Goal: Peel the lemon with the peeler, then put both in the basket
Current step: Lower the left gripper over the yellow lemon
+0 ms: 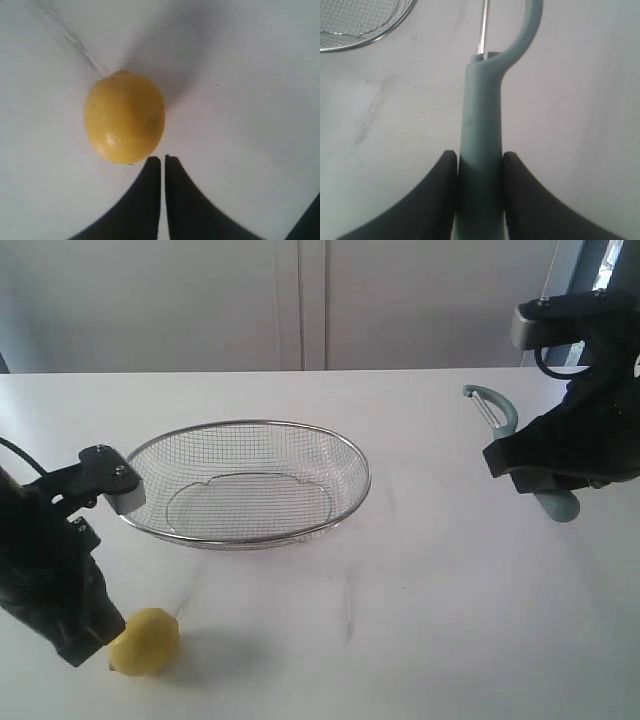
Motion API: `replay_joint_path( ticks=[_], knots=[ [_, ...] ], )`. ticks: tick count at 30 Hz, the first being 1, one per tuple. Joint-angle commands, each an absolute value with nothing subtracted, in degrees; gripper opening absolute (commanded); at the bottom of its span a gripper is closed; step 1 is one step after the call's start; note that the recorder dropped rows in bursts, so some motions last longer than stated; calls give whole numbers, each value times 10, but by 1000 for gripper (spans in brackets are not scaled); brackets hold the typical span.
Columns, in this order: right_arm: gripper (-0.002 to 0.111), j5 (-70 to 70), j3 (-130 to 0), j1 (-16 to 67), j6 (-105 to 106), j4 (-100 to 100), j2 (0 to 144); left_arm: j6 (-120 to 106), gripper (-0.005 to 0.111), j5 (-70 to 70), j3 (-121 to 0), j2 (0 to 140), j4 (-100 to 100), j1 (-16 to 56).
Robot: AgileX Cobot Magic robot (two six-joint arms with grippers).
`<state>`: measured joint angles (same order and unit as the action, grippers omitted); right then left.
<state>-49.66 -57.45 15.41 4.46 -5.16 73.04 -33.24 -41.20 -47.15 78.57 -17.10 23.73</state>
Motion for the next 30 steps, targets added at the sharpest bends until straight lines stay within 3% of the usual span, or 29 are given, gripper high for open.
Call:
replay_joint_path(
  ticks=[1,6,10,30],
  knots=[
    [0,-496,-572,153,47,-51,726,-350,34,-411,-474,787,-178,241],
    [0,-496,-572,153,47,-51,726,-363,60,-410,-474,787,-178,241],
    [0,-495,-572,153,47,-51,726,-374,71,-393,-474,787,-178,241],
    [0,-492,-572,153,47,-51,726,-409,72,-344,-474,895,-179,241]
  ],
)
